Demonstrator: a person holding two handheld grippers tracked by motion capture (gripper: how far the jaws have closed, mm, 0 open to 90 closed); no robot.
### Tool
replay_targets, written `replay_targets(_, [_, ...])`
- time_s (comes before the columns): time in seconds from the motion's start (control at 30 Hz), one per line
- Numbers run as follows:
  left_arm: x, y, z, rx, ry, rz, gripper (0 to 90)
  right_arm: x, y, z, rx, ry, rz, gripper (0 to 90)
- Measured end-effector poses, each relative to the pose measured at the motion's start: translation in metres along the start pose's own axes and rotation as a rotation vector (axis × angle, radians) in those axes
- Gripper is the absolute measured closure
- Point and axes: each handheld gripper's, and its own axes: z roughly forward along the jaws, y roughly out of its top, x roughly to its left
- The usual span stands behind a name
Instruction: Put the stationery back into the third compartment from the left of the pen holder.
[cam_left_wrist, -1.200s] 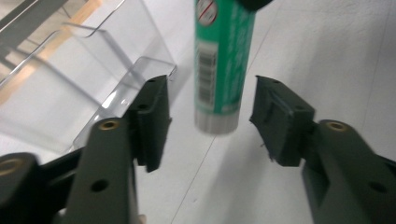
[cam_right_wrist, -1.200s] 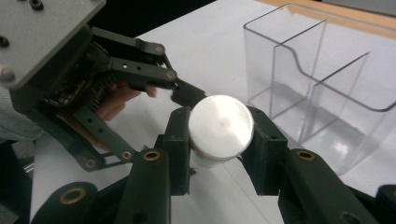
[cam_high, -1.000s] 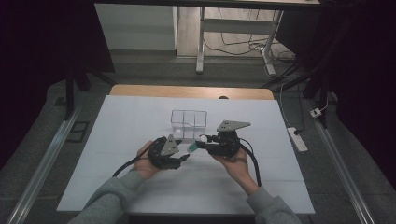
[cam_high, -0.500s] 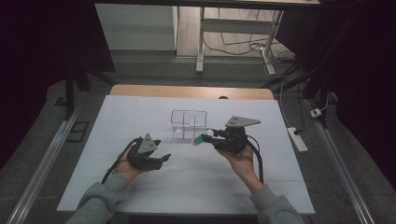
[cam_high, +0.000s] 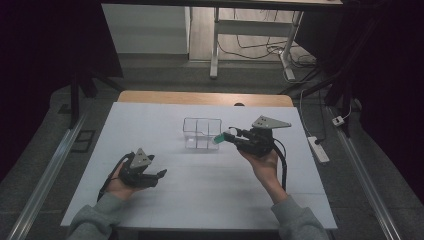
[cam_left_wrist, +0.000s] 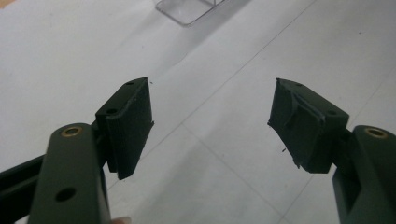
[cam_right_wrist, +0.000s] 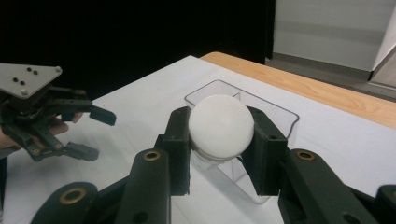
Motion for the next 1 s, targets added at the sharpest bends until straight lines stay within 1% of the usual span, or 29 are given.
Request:
replay_targets(0.27, [0.005, -0.012, -0.009, 0.013, 0.012, -0.032, 27.7, -0.009, 0.006, 0.003, -0.012, -0.022, 0.007, 64.4])
replay_targets(0.4, [0.010, -0.018, -0.013, 0.009, 0.016, -0.056, 27.6, -0.016, 0.010, 0.012, -0.012, -0.039, 0.014, 64.4])
replay_targets(0.5, [0.013, -0.021, -0.014, 0.002, 0.018, -0.074, 27.6, -0.022, 0.012, 0.020, -0.016, -0.044, 0.034, 64.4])
replay_targets(0.67, [0.017, -0.025, -0.015, 0.001, 0.019, -0.089, 27.5, -0.029, 0.016, 0.032, 0.005, -0.078, 0.031, 64.4])
replay_targets(0.83, [0.019, -0.026, -0.013, 0.010, 0.021, -0.101, 26.9, -0.031, 0.018, 0.042, 0.042, -0.110, 0.009, 64.3])
replay_targets(1.0, [0.020, -0.026, -0.013, 0.004, 0.029, -0.102, 26.8, -0.033, 0.017, 0.053, 0.072, -0.110, 0.007, 64.1])
